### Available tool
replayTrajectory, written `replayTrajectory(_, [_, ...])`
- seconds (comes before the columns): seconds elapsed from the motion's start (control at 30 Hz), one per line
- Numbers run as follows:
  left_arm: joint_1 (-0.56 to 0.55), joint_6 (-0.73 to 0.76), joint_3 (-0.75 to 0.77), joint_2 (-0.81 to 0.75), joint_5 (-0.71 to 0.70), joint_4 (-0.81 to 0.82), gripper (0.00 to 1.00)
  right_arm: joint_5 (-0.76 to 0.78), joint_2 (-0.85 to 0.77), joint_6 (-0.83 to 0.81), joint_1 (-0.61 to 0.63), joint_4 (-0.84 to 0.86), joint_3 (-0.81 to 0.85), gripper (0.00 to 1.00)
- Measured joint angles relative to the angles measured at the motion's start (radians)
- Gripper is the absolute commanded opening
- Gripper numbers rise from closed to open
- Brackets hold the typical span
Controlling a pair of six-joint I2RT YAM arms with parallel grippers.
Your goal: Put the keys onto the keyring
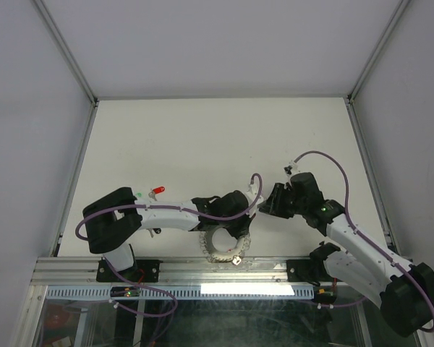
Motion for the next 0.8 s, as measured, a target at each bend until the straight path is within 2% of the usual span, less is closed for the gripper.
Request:
replayTrajectory(0.47, [0.0, 0.025, -0.045, -0.078, -0.019, 0.023, 0.0, -0.009, -0.092, -0.026, -0.002, 0.015, -0.049, 0.35])
replayTrajectory(0.5, [0.0, 0.027, -0.045, -0.081, -0.021, 0.023, 0.04, -0.009, -0.092, -0.025, -0.002, 0.015, -0.051, 0.34])
replayTrajectory(0.57, [0.0, 0.031, -0.045, -0.083, -0.021, 0.024, 0.19, -0.009, -0.092, -0.025, -0.002, 0.016, -0.054, 0.35])
replayTrajectory(0.63, [0.0, 0.04, -0.045, -0.083, -0.019, 0.023, 0.29, -0.01, -0.093, -0.025, -0.003, 0.016, -0.058, 0.35])
replayTrajectory(0.8, [0.0, 0.039, -0.045, -0.082, -0.018, 0.023, 0.35, -0.017, -0.095, -0.024, -0.004, 0.016, -0.062, 0.35])
